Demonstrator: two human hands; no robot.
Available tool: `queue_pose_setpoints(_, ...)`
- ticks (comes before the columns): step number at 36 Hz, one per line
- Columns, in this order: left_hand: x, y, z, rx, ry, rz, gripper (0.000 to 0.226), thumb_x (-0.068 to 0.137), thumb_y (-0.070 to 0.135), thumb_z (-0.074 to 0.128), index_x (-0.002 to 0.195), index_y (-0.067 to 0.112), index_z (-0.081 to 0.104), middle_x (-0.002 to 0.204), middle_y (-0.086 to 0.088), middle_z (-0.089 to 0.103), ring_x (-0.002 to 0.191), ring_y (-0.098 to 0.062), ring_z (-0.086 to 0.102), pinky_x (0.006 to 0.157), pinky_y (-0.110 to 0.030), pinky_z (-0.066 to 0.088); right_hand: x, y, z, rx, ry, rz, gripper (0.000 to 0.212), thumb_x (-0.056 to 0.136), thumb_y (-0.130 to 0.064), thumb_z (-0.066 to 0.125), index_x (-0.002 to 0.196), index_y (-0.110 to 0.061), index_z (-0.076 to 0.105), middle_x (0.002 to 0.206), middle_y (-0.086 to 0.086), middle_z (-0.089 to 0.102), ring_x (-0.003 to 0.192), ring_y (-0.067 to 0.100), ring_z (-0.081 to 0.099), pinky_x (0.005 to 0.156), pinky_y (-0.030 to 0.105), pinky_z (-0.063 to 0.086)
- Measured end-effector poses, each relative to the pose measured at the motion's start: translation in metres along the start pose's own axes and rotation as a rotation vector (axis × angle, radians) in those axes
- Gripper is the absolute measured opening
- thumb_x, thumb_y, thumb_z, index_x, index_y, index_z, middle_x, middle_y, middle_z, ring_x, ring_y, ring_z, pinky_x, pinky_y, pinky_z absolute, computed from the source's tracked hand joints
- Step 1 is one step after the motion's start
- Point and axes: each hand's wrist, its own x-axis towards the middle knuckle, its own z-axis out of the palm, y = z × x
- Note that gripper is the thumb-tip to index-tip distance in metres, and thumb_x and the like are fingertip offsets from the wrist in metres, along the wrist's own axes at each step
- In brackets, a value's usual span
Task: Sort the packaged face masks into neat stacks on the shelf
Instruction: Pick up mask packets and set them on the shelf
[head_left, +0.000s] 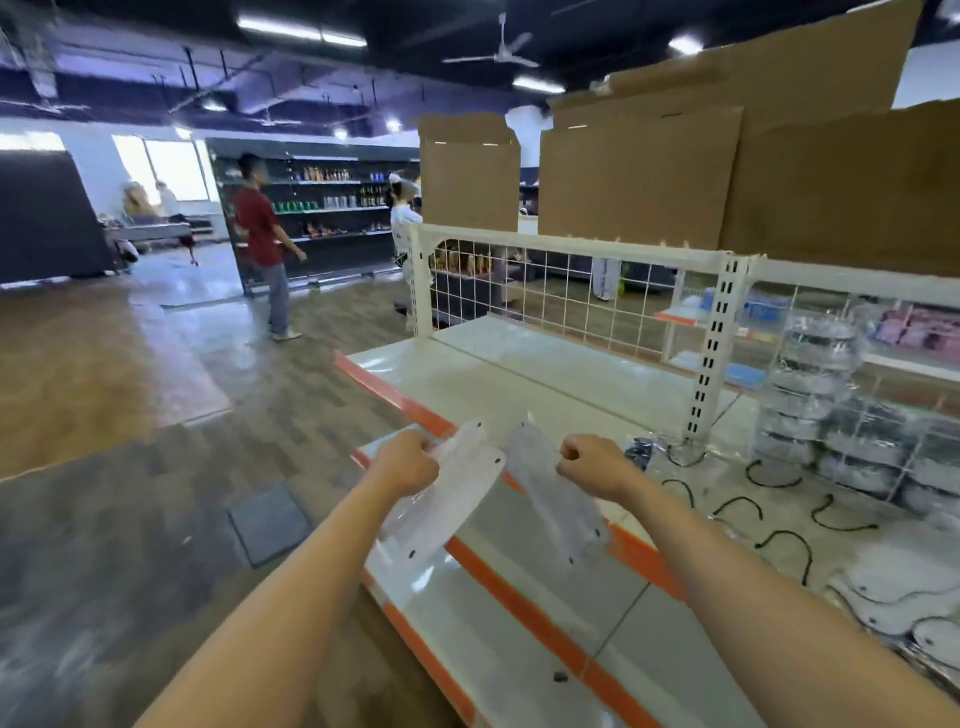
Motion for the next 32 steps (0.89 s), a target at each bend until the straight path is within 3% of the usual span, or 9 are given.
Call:
queue_pose_setpoints(5,0.045,0.008,-0.006,0.016,-0.007,0.04,0.042,0.083,-0.002,0.051,0.125,0.004,0.055,0.122,-0.013,0.057,0.112,-0.027,0.053,0.089,-0.029,0.042,0.047,0.002,-0.007,0.027,0.045,-0.002,0.03,0.087,-0.007,0.046,0.063,-0.016,0.029,0.067,0.007,0.034,0.061,0.018,0.029,0.051,0.029,0.018)
queue_pose_setpoints(9,0.095,0.021,-0.023,0.037,0.015,0.087,0.03,0.083,-0.002,0.049,0.111,0.003,0.059,0.106,-0.01,0.055,0.096,-0.024,0.051,0.083,-0.03,0.043,0.09,0.008,-0.021,0.062,0.09,0.003,0.033,0.087,-0.006,0.046,0.062,-0.015,0.026,0.06,0.002,0.028,0.054,0.014,0.022,0.052,0.029,0.017)
queue_pose_setpoints(12,0.127,0.034,-0.029,0.023,0.042,0.113,0.031,0.083,-0.001,0.051,0.113,0.001,0.059,0.114,-0.012,0.057,0.102,-0.026,0.052,0.09,-0.032,0.042,0.117,0.01,-0.033,0.053,0.119,-0.007,0.034,0.087,-0.007,0.046,0.061,-0.015,0.025,0.059,0.001,0.026,0.053,0.015,0.021,0.052,0.03,0.016)
queue_pose_setpoints(16,0.16,0.042,-0.016,0.009,0.027,0.134,0.029,0.083,0.0,0.051,0.109,0.007,0.06,0.112,-0.011,0.057,0.1,-0.025,0.051,0.087,-0.03,0.041,0.145,0.019,-0.038,0.028,0.124,0.003,0.033,0.089,-0.009,0.045,0.063,-0.015,0.027,0.061,0.001,0.028,0.054,0.014,0.023,0.053,0.029,0.018)
queue_pose_setpoints(20,0.185,0.047,0.01,0.023,-0.044,0.151,0.036,0.084,0.001,0.051,0.119,0.004,0.058,0.122,-0.012,0.055,0.106,-0.026,0.05,0.083,-0.028,0.038,0.163,0.039,-0.036,0.01,0.102,0.083,0.03,0.089,-0.011,0.047,0.064,-0.015,0.032,0.063,0.001,0.034,0.055,0.013,0.029,0.052,0.027,0.022)
queue_pose_setpoints(23,0.209,0.052,0.024,0.022,-0.101,0.165,0.034,0.084,0.002,0.052,0.117,0.004,0.058,0.121,-0.013,0.056,0.1,-0.025,0.05,0.08,-0.027,0.038,0.175,0.055,-0.035,0.008,0.097,0.157,0.03,0.089,-0.011,0.047,0.063,-0.015,0.032,0.064,0.0,0.036,0.056,0.012,0.031,0.052,0.027,0.023)
queue_pose_setpoints(27,0.244,0.064,0.04,0.024,-0.165,0.21,0.035,0.083,0.002,0.053,0.117,0.005,0.059,0.121,-0.013,0.056,0.109,-0.029,0.053,0.085,-0.028,0.041,0.185,0.076,-0.035,0.021,0.101,0.246,0.029,0.09,-0.011,0.046,0.064,-0.015,0.034,0.066,-0.001,0.037,0.058,0.01,0.032,0.052,0.024,0.024)
queue_pose_setpoints(32,0.283,0.088,0.063,0.049,-0.262,0.315,0.033,0.085,0.004,0.051,0.116,0.008,0.058,0.118,-0.012,0.057,0.108,-0.028,0.053,0.083,-0.026,0.04,0.189,0.095,-0.038,0.013,0.133,0.382,0.013,0.091,-0.014,0.047,0.08,-0.008,0.044,0.068,-0.002,0.04,0.063,0.013,0.037,0.053,0.024,0.026)
